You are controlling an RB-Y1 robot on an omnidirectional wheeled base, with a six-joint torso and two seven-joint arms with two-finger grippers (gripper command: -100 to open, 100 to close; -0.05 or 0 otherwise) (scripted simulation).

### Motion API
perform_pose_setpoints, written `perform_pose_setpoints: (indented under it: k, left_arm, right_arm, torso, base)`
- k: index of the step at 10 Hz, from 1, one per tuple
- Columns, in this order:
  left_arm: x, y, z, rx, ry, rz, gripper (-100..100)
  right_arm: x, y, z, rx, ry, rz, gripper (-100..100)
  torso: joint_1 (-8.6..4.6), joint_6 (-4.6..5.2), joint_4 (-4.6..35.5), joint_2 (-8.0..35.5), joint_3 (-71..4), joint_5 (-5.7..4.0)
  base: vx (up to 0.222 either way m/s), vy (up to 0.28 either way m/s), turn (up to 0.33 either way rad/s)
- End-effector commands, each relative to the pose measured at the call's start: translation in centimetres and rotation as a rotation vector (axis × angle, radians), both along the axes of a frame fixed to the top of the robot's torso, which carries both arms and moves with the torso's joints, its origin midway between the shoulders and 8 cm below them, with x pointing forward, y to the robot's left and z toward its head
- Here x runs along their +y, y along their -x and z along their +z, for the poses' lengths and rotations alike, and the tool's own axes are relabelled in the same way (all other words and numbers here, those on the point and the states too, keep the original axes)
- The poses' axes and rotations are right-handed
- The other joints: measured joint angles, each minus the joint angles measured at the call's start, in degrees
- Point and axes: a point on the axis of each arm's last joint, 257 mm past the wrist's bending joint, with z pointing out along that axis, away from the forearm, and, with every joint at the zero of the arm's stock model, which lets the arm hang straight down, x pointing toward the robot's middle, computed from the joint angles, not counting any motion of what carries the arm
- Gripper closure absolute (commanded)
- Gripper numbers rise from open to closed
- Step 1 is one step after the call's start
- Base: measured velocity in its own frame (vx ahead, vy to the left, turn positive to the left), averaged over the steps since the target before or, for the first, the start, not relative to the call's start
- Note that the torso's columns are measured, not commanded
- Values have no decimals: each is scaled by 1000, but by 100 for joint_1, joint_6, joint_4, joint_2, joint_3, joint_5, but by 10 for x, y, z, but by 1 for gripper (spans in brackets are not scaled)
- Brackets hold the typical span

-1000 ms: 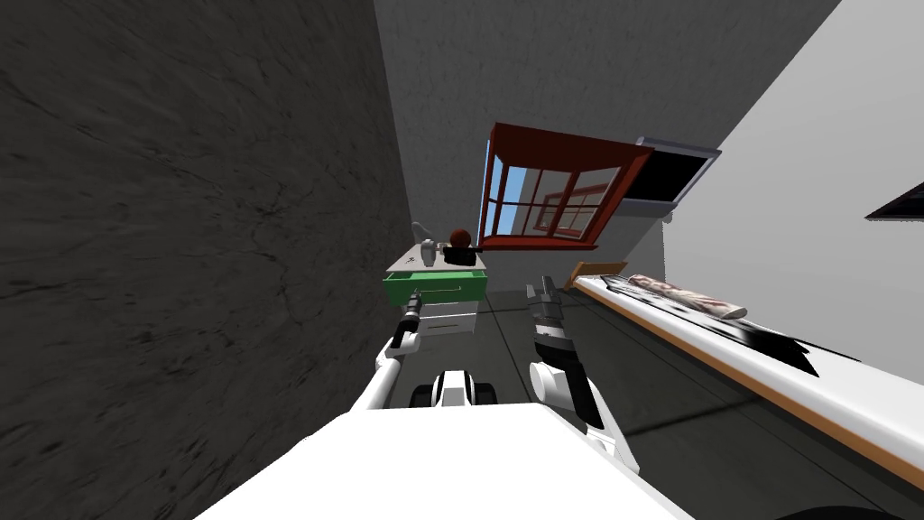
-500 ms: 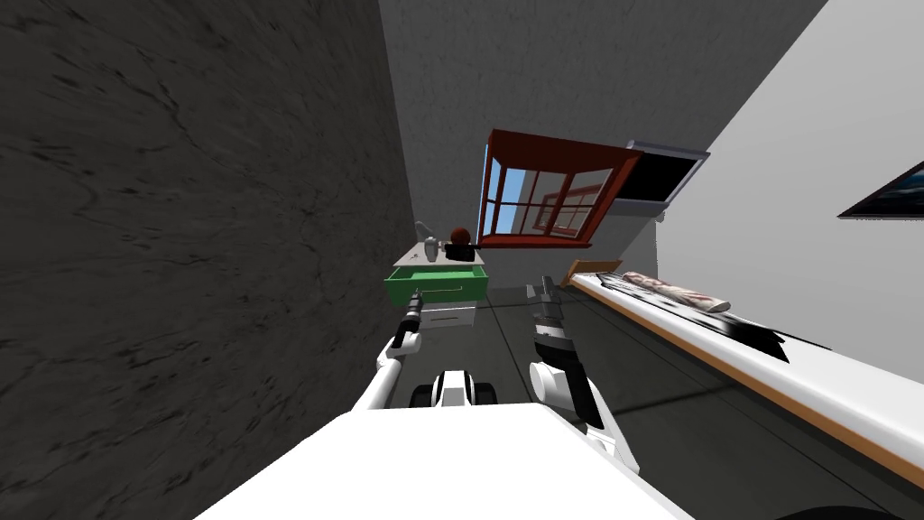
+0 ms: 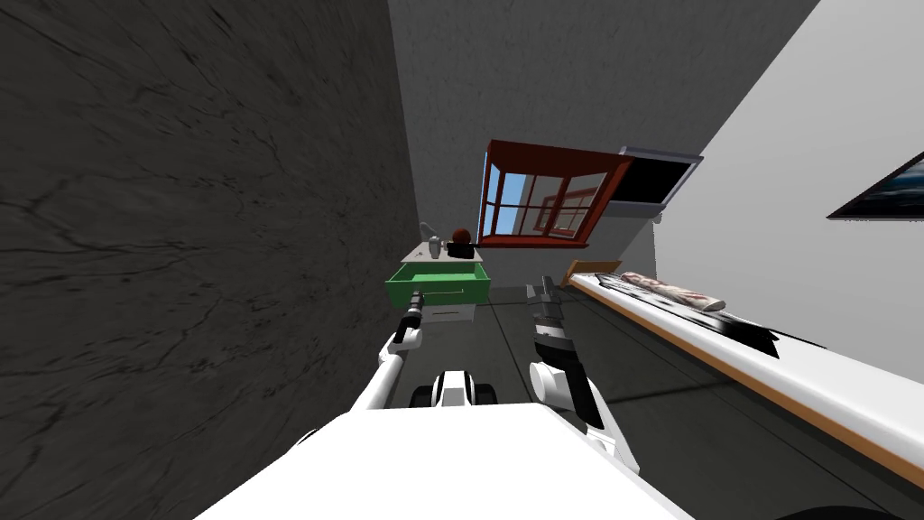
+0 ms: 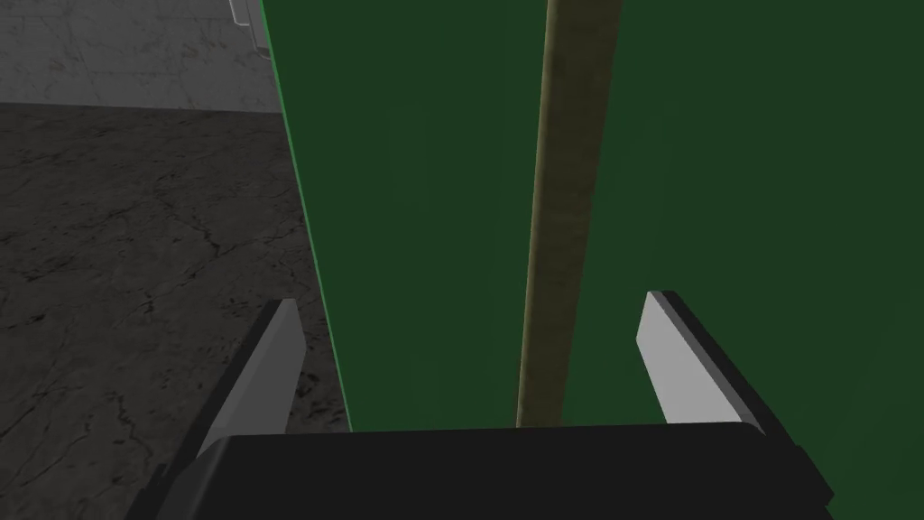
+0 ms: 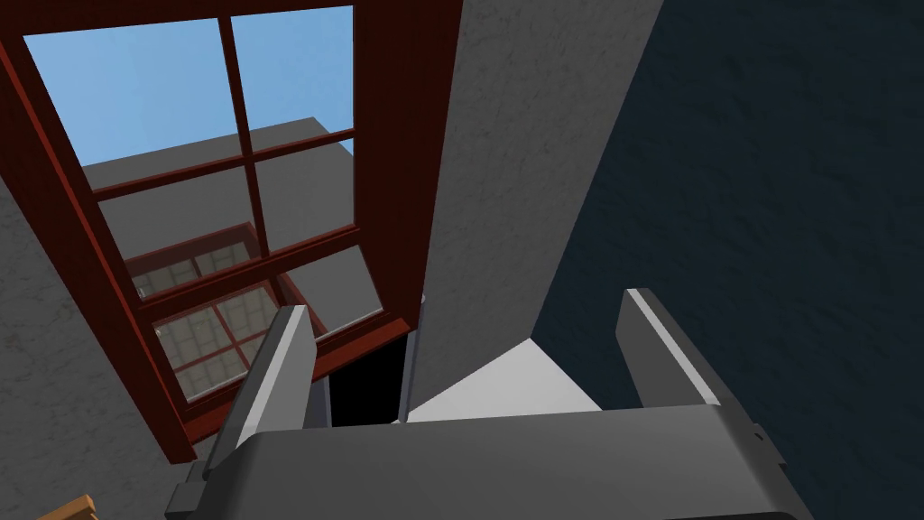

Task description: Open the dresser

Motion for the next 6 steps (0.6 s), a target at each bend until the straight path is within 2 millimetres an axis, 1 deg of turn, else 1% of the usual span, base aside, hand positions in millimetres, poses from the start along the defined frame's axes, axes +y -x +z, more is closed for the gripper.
perform_pose_setpoints:
  k: [1,3,4,5,6]
  left_arm:
    - [-3,-14,15,2,-1,-10,-100]
    - [-6,-23,26,2,0,-18,-100]
    - [-9,-32,37,2,0,-26,-100]
    - [-11,-37,43,2,0,-29,-100]
    - [-9,-34,36,5,0,-26,-100]
  right_arm:
    - [0,0,0,0,0,0,0]
    - [0,0,0,0,0,0,0]
    - [0,0,0,0,0,0,0]
    - [0,0,0,0,0,0,0]
    - [0,0,0,0,0,0,0]
  torso:
    - [2,1,7,1,1,-2]
    - [0,0,10,37,23,0]
    - [-1,1,12,49,30,0]
    - [-5,1,13,51,31,-1]
    - [-5,-1,23,60,36,-4]
  base:
    - [-11,-5,30]
    - [-23,-4,36]
    - [-46,-14,58]
    - [-66,-12,51]
    - [-29,-3,6]
